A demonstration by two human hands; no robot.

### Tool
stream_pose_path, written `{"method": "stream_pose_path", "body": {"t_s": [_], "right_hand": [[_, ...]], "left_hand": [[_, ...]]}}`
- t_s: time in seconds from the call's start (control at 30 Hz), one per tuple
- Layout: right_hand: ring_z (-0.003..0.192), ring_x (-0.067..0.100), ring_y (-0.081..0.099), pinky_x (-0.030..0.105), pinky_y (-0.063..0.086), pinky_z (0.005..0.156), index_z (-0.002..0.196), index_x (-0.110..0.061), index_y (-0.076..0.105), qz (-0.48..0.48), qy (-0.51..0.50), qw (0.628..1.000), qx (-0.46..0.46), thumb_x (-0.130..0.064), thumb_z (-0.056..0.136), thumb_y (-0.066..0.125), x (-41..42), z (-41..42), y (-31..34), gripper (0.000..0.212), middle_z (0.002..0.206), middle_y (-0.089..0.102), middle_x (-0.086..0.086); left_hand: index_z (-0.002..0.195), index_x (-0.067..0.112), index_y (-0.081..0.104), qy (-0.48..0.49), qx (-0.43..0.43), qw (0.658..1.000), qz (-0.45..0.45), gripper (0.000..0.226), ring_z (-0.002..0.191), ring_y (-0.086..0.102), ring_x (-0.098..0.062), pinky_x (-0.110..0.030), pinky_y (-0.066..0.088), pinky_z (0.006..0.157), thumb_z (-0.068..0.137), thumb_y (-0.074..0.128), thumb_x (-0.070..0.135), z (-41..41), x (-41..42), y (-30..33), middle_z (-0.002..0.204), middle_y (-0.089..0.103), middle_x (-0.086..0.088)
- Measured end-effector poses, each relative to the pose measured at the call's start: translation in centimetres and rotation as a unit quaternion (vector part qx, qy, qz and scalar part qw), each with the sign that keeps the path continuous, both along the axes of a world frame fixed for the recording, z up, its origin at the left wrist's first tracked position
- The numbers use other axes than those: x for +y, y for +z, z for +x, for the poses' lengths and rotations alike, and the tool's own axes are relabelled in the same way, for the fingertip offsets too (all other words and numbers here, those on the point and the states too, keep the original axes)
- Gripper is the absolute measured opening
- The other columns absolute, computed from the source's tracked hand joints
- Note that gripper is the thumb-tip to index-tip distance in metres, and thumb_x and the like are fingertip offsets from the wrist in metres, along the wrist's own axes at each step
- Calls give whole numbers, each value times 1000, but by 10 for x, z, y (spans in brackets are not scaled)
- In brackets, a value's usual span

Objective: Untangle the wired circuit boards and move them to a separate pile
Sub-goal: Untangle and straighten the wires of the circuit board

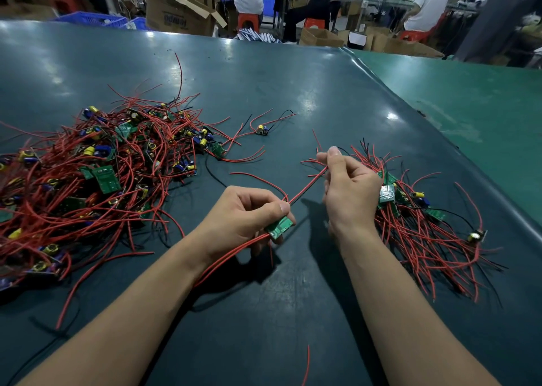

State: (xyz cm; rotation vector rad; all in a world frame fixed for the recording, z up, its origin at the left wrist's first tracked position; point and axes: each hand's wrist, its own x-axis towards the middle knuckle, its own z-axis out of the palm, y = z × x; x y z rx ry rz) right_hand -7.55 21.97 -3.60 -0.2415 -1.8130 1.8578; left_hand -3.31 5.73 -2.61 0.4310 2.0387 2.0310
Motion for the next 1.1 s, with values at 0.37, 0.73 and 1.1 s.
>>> {"method": "stream_pose_path", "body": {"t_s": [0.37, 0.73, 1.1], "right_hand": [[37, 6, 39, 13, 23, 37, 85, -13, 70, -143, 155, 963, -169, -60, 92, 51, -7, 9, 12, 51, 59, 52, -6], [36, 4, 30, 14, 20, 33, 77, -8, 70, -165, 125, 972, -115, -21, 97, 58, 2, 8, 17, 28, 52, 43, -5], [34, 2, 39, 11, 21, 32, 72, -21, 68, 36, 485, 845, -222, -53, 79, 60, -13, 32, 21, 35, 51, 54, -7]], "left_hand": [[75, 12, 69, 109, 1, 994, 27, 26, 41, 51, -15, -18, 41, 40, 96, 55, 14, -5, 0, -4, 56, 64, -4], [67, 13, 72, 15, 0, 1000, 20, 24, 39, 51, -12, -18, 40, 40, 89, 65, 20, -3, -2, -4, 52, 60, -7], [82, 8, 73, 109, 51, 990, 72, 15, 77, 59, -28, -39, 47, 73, 84, 64, 20, -11, -10, -8, 85, 67, -12]]}}
